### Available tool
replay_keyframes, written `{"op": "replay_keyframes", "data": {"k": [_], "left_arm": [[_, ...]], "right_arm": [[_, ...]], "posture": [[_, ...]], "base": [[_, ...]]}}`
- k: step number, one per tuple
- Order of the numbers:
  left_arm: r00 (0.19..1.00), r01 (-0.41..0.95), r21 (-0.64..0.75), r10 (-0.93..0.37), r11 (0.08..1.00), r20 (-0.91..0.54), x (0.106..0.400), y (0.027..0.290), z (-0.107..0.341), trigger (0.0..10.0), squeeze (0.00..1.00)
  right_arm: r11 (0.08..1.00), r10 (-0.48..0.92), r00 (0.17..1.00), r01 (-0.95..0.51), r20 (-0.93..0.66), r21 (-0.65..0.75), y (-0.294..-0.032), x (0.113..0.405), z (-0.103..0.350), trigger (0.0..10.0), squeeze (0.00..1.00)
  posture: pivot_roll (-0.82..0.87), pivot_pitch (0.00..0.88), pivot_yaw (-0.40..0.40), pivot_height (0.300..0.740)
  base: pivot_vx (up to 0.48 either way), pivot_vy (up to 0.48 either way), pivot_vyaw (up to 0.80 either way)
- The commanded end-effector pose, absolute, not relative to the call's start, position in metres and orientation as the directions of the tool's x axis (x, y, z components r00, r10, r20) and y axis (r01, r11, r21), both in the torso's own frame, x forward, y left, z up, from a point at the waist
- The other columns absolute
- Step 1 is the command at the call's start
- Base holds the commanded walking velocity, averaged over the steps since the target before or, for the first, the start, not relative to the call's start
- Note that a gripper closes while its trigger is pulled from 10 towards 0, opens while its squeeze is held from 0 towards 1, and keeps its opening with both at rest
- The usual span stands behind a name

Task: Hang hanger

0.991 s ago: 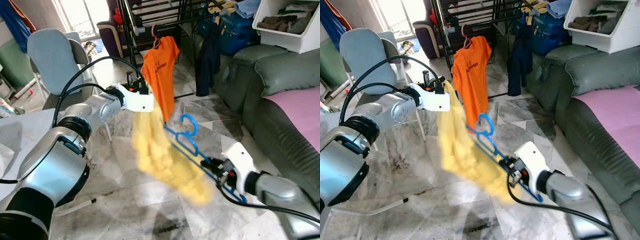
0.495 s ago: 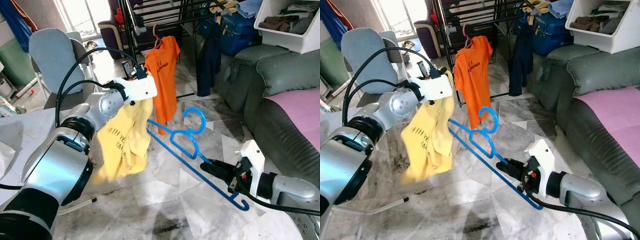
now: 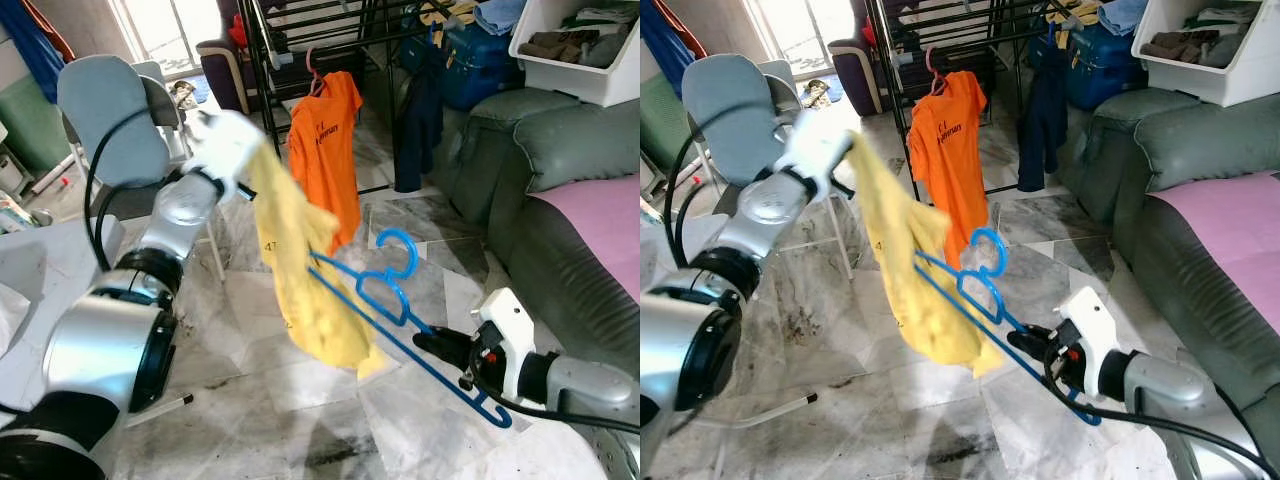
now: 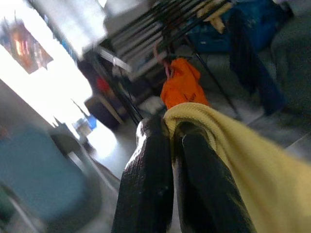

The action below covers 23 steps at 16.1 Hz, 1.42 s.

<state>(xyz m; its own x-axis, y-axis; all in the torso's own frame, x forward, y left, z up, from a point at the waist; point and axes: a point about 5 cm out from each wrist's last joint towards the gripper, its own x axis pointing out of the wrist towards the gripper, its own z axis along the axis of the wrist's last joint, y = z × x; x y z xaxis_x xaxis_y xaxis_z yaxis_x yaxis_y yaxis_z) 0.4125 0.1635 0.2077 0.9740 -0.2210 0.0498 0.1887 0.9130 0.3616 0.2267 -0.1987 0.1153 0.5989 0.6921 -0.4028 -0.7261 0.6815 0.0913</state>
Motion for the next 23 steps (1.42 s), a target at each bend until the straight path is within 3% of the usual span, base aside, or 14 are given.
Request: {"op": "replay_keyframes", "data": {"k": [1, 6, 11, 15, 19, 21, 23], "left_arm": [[0.982, 0.151, 0.196, -0.169, 0.969, 0.081, 0.414, 0.172, 0.213, 10.0, 0.0], [0.95, 0.265, 0.076, -0.274, 0.961, 0.153, 0.415, 0.153, 0.224, 10.0, 0.0], [0.821, 0.561, 0.023, -0.56, 0.827, 0.109, 0.402, 0.114, 0.198, 10.0, 0.0], [0.84, 0.54, -0.019, -0.536, 0.842, 0.085, 0.399, 0.121, 0.184, 10.0, 0.0], [0.86, 0.508, 0.011, -0.508, 0.861, 0.052, 0.399, 0.127, 0.179, 10.0, 0.0], [0.903, 0.43, 0.048, -0.43, 0.902, -0.002, 0.399, 0.136, 0.17, 10.0, 0.0], [0.902, 0.432, 0.054, -0.432, 0.9, -0.018, 0.397, 0.136, 0.165, 10.0, 0.0]], "right_arm": [[0.642, 0.726, 0.55, -0.758, -0.413, 0.12, -0.19, 0.22, 0.112, 10.0, 0.0], [0.639, 0.732, 0.545, -0.757, -0.408, 0.135, -0.184, 0.221, 0.103, 10.0, 0.0], [0.623, 0.745, 0.537, -0.772, -0.396, 0.126, -0.177, 0.227, 0.102, 10.0, 0.0], [0.625, 0.743, 0.554, -0.775, -0.376, 0.093, -0.181, 0.233, 0.112, 10.0, 0.0], [0.614, 0.752, 0.554, -0.786, -0.357, 0.074, -0.184, 0.237, 0.122, 10.0, 0.0], [0.585, 0.776, 0.53, -0.807, -0.342, 0.076, -0.184, 0.236, 0.13, 10.0, 0.0], [0.603, 0.765, 0.555, -0.796, -0.326, 0.059, -0.19, 0.24, 0.135, 10.0, 0.0]], "posture": [[-0.28, 0.0, 0.133, 0.74], [-0.27, 0.0, 0.132, 0.74], [-0.27, 0.0, 0.135, 0.74], [-0.27, 0.0, 0.134, 0.74], [-0.27, 0.0, 0.134, 0.74], [-0.28, 0.0, 0.138, 0.74], [-0.28, 0.0, 0.139, 0.74]], "base": [[0.0, 0.0, 0.0], [0.0, 0.0, 0.0], [0.0, 0.0, 0.0], [0.0, 0.0, 0.0], [0.0, 0.0, 0.0], [0.0, 0.0, 0.0], [0.0, 0.0, 0.0]]}}
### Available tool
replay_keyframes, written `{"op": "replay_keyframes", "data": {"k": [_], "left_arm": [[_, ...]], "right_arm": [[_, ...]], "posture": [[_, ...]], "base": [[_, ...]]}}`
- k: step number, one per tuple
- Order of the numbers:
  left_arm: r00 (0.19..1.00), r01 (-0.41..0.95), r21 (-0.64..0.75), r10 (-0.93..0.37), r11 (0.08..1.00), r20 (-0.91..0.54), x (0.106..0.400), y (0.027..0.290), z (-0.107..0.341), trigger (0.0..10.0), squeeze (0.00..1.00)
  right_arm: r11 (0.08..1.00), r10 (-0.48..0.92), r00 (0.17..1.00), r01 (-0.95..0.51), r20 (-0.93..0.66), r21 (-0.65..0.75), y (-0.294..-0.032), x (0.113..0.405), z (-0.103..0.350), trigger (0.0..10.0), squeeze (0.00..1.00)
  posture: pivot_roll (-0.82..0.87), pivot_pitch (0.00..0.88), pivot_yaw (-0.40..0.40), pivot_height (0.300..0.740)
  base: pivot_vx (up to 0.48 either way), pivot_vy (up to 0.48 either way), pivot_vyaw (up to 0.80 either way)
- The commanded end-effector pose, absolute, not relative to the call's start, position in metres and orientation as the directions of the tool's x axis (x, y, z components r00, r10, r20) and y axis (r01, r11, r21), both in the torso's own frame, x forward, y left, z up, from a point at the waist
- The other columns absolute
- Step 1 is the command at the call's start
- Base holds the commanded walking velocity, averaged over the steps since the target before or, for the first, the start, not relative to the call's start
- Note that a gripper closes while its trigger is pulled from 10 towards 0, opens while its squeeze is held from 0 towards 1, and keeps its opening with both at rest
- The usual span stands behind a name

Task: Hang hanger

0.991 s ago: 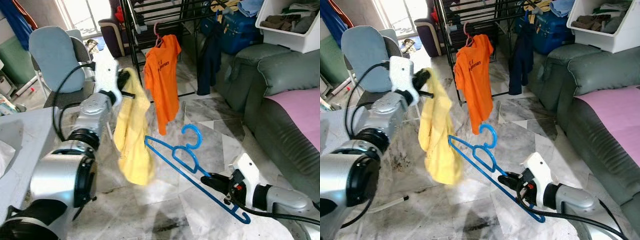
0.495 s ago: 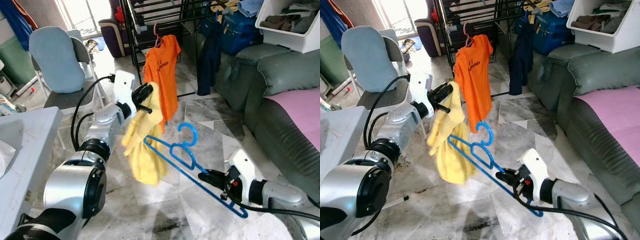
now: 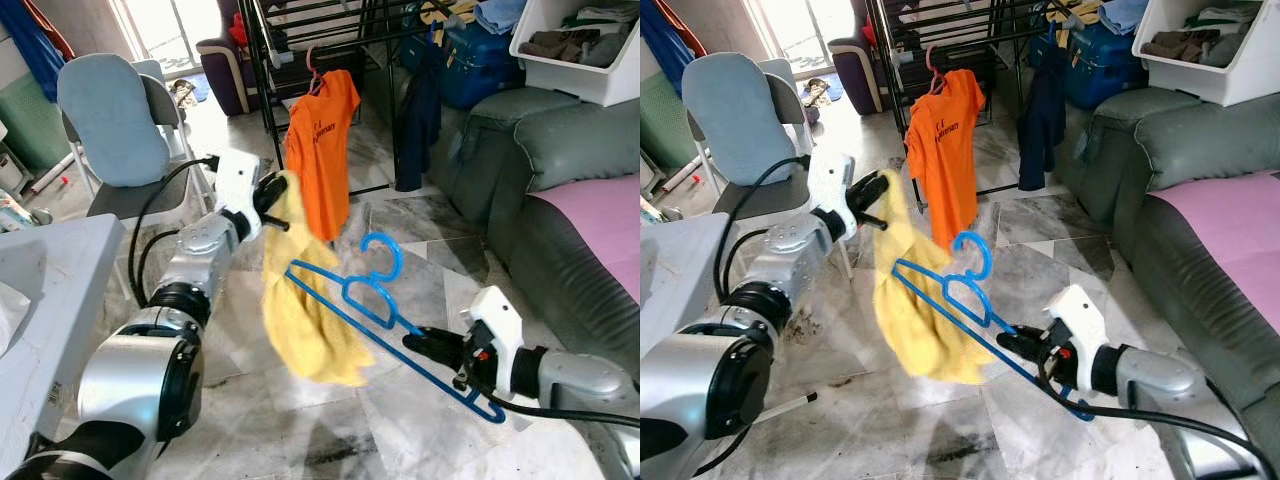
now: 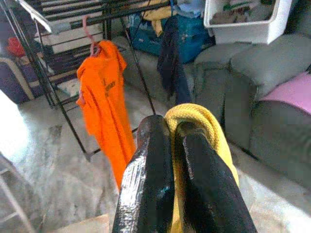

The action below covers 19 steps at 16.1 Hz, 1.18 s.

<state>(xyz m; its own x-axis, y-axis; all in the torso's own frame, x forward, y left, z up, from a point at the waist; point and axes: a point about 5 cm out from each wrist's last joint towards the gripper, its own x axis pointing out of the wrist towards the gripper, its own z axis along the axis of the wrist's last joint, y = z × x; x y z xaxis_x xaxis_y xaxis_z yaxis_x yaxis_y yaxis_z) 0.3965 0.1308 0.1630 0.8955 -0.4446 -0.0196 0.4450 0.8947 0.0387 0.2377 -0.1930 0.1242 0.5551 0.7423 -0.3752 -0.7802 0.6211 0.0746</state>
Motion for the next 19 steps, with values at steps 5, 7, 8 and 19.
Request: {"op": "replay_keyframes", "data": {"k": [5, 7, 8, 19], "left_arm": [[0.899, 0.437, 0.067, -0.437, 0.897, -0.026, 0.396, 0.132, 0.161, 10.0, 0.0], [0.885, 0.466, 0.048, -0.467, 0.883, -0.003, 0.397, 0.126, 0.166, 10.0, 0.0], [0.89, 0.455, 0.025, -0.455, 0.89, 0.024, 0.398, 0.124, 0.172, 10.0, 0.0], [0.919, 0.368, -0.26, -0.307, 0.893, 0.247, 0.409, 0.126, 0.222, 10.0, 0.0]], "right_arm": [[0.596, 0.774, 0.553, -0.8, -0.309, 0.062, -0.187, 0.245, 0.138, 10.0, 0.0], [0.591, 0.78, 0.544, -0.803, -0.31, 0.076, -0.184, 0.245, 0.133, 10.0, 0.0], [0.587, 0.786, 0.54, -0.805, -0.302, 0.088, -0.179, 0.245, 0.132, 10.0, 0.0], [0.651, 0.73, 0.546, -0.739, -0.412, 0.173, -0.169, 0.24, 0.083, 10.0, 0.0]], "posture": [[-0.28, 0.0, 0.139, 0.74], [-0.27, 0.0, 0.139, 0.74], [-0.27, 0.0, 0.139, 0.74], [-0.25, 0.0, 0.131, 0.74]], "base": [[0.0, 0.0, 0.0], [0.0, 0.0, 0.0], [0.0, 0.0, 0.0], [0.0, 0.0, 0.0]]}}
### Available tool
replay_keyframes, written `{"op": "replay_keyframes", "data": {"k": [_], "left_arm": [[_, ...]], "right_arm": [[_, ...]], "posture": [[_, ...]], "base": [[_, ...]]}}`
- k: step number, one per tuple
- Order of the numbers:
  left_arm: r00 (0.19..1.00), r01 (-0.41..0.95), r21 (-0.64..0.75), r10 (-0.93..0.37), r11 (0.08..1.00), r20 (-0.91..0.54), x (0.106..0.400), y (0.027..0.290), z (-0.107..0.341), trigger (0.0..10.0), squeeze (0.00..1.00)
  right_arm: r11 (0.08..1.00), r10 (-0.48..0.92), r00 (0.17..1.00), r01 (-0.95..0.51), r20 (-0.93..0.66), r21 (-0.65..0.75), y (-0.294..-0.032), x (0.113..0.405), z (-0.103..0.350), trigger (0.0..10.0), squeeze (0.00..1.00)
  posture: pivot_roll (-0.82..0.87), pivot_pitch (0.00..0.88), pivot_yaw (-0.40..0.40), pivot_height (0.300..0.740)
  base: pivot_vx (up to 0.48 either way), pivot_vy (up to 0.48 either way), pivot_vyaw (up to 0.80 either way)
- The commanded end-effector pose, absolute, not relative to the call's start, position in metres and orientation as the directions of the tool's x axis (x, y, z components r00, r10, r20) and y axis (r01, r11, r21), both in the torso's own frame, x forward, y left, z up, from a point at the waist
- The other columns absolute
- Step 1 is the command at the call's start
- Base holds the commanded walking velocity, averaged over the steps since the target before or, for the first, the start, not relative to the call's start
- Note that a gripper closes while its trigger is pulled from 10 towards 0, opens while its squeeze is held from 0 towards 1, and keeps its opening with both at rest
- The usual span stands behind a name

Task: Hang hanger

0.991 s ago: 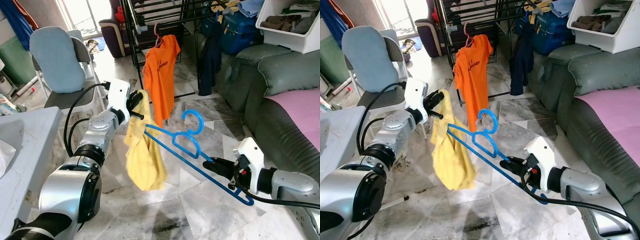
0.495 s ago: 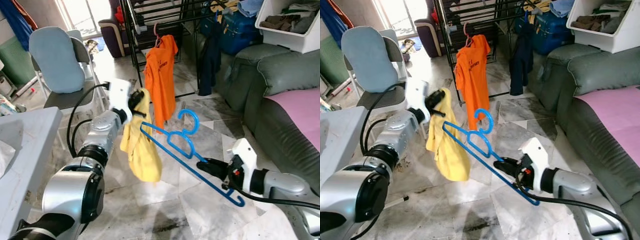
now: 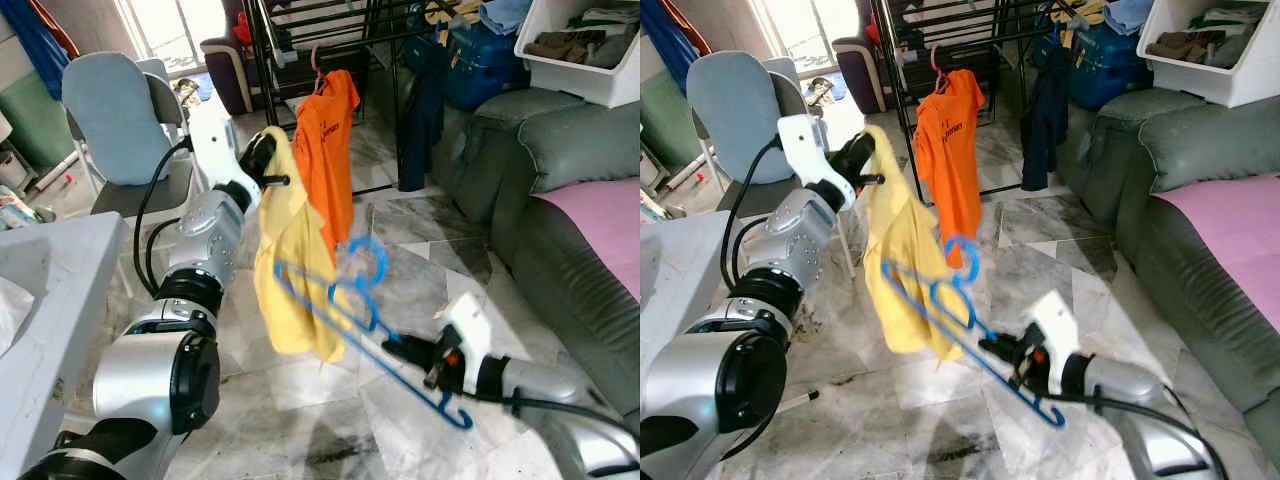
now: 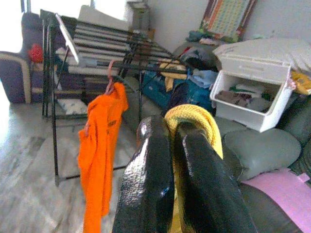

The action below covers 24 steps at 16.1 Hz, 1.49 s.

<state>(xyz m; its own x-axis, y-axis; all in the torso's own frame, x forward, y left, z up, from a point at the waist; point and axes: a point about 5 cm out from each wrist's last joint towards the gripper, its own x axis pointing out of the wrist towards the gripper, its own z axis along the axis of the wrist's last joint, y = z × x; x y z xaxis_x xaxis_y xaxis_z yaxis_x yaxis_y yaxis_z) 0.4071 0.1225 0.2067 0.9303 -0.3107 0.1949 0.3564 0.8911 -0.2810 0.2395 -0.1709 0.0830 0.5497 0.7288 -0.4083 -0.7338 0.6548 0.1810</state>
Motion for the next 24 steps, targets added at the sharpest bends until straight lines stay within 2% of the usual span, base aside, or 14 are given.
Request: {"op": "replay_keyframes", "data": {"k": [1, 2, 4, 8, 10, 11, 13, 15, 17, 18, 20, 21, 23, 24], "left_arm": [[0.915, 0.377, -0.244, -0.319, 0.893, 0.247, 0.407, 0.125, 0.22, 10.0, 0.0], [0.91, 0.398, -0.253, -0.344, 0.882, 0.233, 0.406, 0.124, 0.214, 10.0, 0.0], [0.875, 0.471, -0.156, -0.439, 0.868, 0.203, 0.398, 0.117, 0.201, 10.0, 0.0], [0.847, 0.515, 0.045, -0.516, 0.856, 0.127, 0.388, 0.112, 0.18, 10.0, 0.0], [0.875, 0.462, 0.131, -0.475, 0.877, 0.09, 0.388, 0.118, 0.175, 10.0, 0.0], [0.921, 0.38, 0.145, -0.389, 0.914, 0.039, 0.393, 0.128, 0.171, 10.0, 0.0], [0.967, 0.254, 0.155, -0.256, 0.955, -0.008, 0.398, 0.143, 0.17, 10.0, 0.0], [0.992, 0.112, 0.193, -0.097, 0.975, -0.083, 0.398, 0.164, 0.16, 10.0, 0.0], [0.992, 0.055, 0.16, -0.035, 0.986, -0.124, 0.397, 0.172, 0.153, 10.0, 0.0], [0.99, 0.051, 0.129, -0.033, 0.99, -0.138, 0.397, 0.171, 0.151, 10.0, 0.0], [0.988, 0.039, 0.172, -0.012, 0.984, -0.153, 0.397, 0.172, 0.149, 10.0, 0.0], [0.983, 0.033, 0.267, 0.017, 0.963, -0.185, 0.397, 0.174, 0.146, 10.0, 0.0], [0.981, 0.096, 0.322, -0.034, 0.942, -0.193, 0.397, 0.167, 0.146, 10.0, 0.0], [0.977, 0.165, 0.323, -0.111, 0.932, -0.179, 0.398, 0.157, 0.15, 10.0, 0.0]], "right_arm": [[0.67, 0.709, 0.564, -0.726, -0.424, 0.156, -0.172, 0.242, 0.08, 10.0, 0.0], [0.701, 0.688, 0.603, -0.696, -0.404, 0.157, -0.175, 0.249, 0.082, 10.0, 0.0], [0.741, 0.652, 0.67, -0.662, -0.356, 0.112, -0.182, 0.261, 0.092, 10.0, 0.0], [0.759, 0.63, 0.716, -0.649, -0.302, 0.045, -0.19, 0.272, 0.106, 10.0, 0.0], [0.766, 0.591, 0.74, -0.64, -0.32, -0.067, -0.197, 0.277, 0.11, 10.0, 0.0], [0.754, 0.542, 0.756, -0.63, -0.366, -0.186, -0.206, 0.281, 0.112, 10.0, 0.0], [0.733, 0.486, 0.77, -0.617, -0.413, -0.287, -0.22, 0.285, 0.117, 10.0, 0.0], [0.747, 0.455, 0.799, -0.583, -0.394, -0.32, -0.227, 0.289, 0.124, 10.0, 0.0], [0.749, 0.453, 0.818, -0.565, -0.355, -0.345, -0.225, 0.292, 0.129, 10.0, 0.0], [0.749, 0.449, 0.827, -0.555, -0.338, -0.363, -0.224, 0.294, 0.131, 10.0, 0.0], [0.774, 0.41, 0.864, -0.5, -0.294, -0.389, -0.226, 0.299, 0.136, 10.0, 0.0], [0.828, 0.321, 0.924, -0.38, -0.208, -0.413, -0.235, 0.309, 0.149, 10.0, 0.0], [0.878, 0.28, 0.95, -0.312, -0.138, -0.363, -0.238, 0.314, 0.158, 10.0, 0.0], [0.878, 0.291, 0.948, -0.319, -0.13, -0.358, -0.235, 0.314, 0.158, 10.0, 0.0]], "posture": [[-0.25, 0.0, 0.129, 0.74], [-0.25, 0.0, 0.129, 0.74], [-0.25, 0.0, 0.131, 0.74], [-0.25, 0.0, 0.129, 0.74], [-0.25, 0.0, 0.129, 0.74], [-0.25, 0.0, 0.131, 0.74], [-0.25, 0.0, 0.129, 0.74], [-0.25, 0.0, 0.131, 0.74], [-0.25, 0.0, 0.131, 0.74], [-0.25, 0.0, 0.131, 0.74], [-0.25, 0.0, 0.131, 0.74], [-0.25, 0.0, 0.142, 0.74], [-0.25, 0.0, 0.144, 0.74], [-0.25, 0.0, 0.149, 0.74]], "base": [[0.0, 0.0, 0.0], [0.0, 0.0, 0.0], [0.0, 0.0, 0.0], [0.0, 0.0, 0.0], [0.0, 0.0, 0.0], [0.0, 0.0, 0.0], [0.0, 0.0, 0.0], [0.0, 0.0, 0.0], [0.0, 0.0, 0.0], [0.0, 0.0, 0.0], [0.0, 0.0, 0.0], [0.0, 0.0, 0.0], [0.0, 0.0, 0.0], [0.0, 0.0, 0.0]]}}
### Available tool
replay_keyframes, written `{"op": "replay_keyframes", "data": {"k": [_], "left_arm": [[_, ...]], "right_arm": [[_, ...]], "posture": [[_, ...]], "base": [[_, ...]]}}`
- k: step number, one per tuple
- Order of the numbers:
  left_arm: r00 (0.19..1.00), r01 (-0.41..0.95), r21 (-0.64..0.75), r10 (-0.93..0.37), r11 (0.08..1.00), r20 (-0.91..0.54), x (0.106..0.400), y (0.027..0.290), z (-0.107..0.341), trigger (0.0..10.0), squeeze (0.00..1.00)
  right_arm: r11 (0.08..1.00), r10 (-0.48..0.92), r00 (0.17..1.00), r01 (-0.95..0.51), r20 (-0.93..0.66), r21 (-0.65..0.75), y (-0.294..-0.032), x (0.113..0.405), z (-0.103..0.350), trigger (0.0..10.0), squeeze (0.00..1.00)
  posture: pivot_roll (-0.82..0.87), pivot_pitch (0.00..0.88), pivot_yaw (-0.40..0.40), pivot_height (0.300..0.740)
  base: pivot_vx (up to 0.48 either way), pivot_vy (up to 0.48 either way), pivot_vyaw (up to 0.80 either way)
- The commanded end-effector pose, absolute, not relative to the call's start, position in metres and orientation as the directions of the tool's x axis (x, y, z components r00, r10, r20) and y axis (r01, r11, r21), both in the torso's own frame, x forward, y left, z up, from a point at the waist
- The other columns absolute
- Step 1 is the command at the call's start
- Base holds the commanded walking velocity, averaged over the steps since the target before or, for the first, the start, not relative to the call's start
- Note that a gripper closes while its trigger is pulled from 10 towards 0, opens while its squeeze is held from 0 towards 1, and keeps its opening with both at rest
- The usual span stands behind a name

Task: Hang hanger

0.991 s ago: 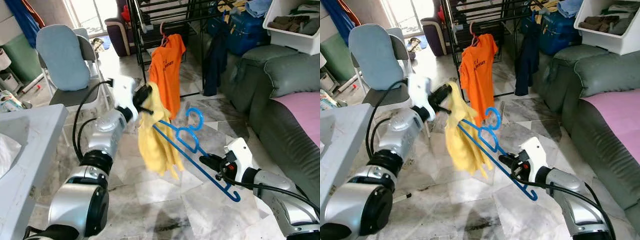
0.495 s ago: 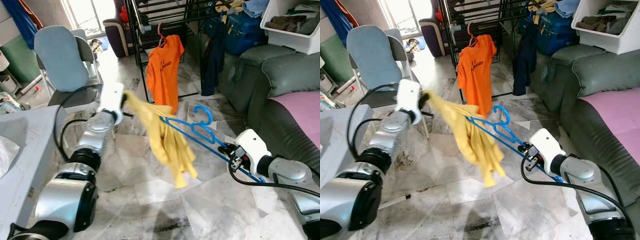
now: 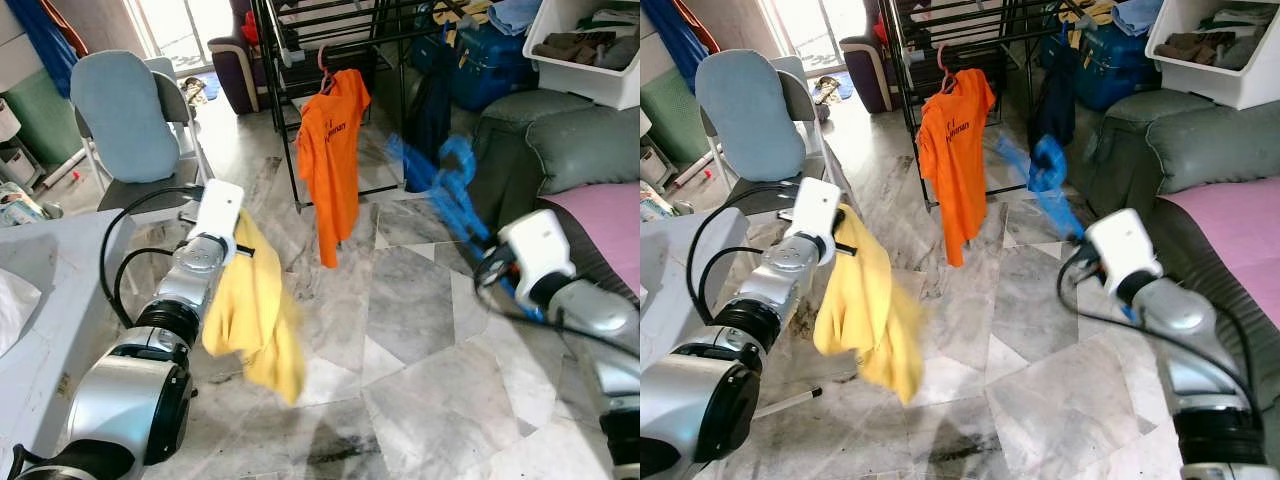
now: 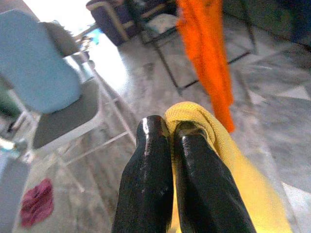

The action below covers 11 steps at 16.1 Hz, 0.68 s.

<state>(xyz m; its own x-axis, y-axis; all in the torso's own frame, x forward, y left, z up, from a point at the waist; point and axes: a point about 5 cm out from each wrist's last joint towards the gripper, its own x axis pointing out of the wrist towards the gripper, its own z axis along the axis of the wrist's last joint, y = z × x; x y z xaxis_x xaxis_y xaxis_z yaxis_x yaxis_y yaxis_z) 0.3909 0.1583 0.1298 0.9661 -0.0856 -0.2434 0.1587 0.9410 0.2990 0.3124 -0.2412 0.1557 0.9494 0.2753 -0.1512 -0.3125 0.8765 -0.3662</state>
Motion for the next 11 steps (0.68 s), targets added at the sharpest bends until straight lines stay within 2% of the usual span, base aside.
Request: {"op": "replay_keyframes", "data": {"k": [1, 2, 6, 8, 11], "left_arm": [[0.976, 0.181, 0.333, -0.129, 0.925, -0.174, 0.399, 0.153, 0.152, 10.0, 0.0], [0.983, 0.152, 0.326, -0.108, 0.933, -0.149, 0.401, 0.152, 0.157, 10.0, 0.0], [0.984, 0.175, 0.34, -0.159, 0.924, -0.076, 0.405, 0.147, 0.171, 10.0, 0.0], [0.93, 0.348, 0.403, -0.364, 0.846, -0.039, 0.403, 0.134, 0.182, 10.0, 0.0], [0.868, 0.461, 0.386, -0.497, 0.799, -0.007, 0.399, 0.129, 0.188, 10.0, 0.0]], "right_arm": [[0.877, 0.298, 0.946, -0.323, -0.126, -0.357, -0.233, 0.314, 0.158, 10.0, 0.0], [0.878, 0.306, 0.945, -0.328, -0.118, -0.349, -0.229, 0.314, 0.157, 10.0, 0.0], [0.864, 0.404, 0.908, -0.418, -0.11, -0.28, -0.21, 0.308, 0.155, 10.0, 0.0], [0.813, 0.508, 0.85, -0.527, -0.142, -0.249, -0.2, 0.298, 0.154, 10.0, 0.0], [0.818, 0.499, 0.851, -0.524, -0.16, -0.235, -0.206, 0.296, 0.151, 10.0, 0.0]], "posture": [[-0.25, 0.0, 0.149, 0.74], [-0.24, 0.0, 0.154, 0.74], [-0.23, 0.0, 0.173, 0.74], [-0.24, 0.0, 0.178, 0.74], [-0.24, 0.0, 0.18, 0.74]], "base": [[0.0, 0.0, 0.0], [0.0, 0.0, 0.0], [0.0, 0.0, 0.0], [0.0, 0.0, 0.0], [0.0, 0.0, 0.0]]}}
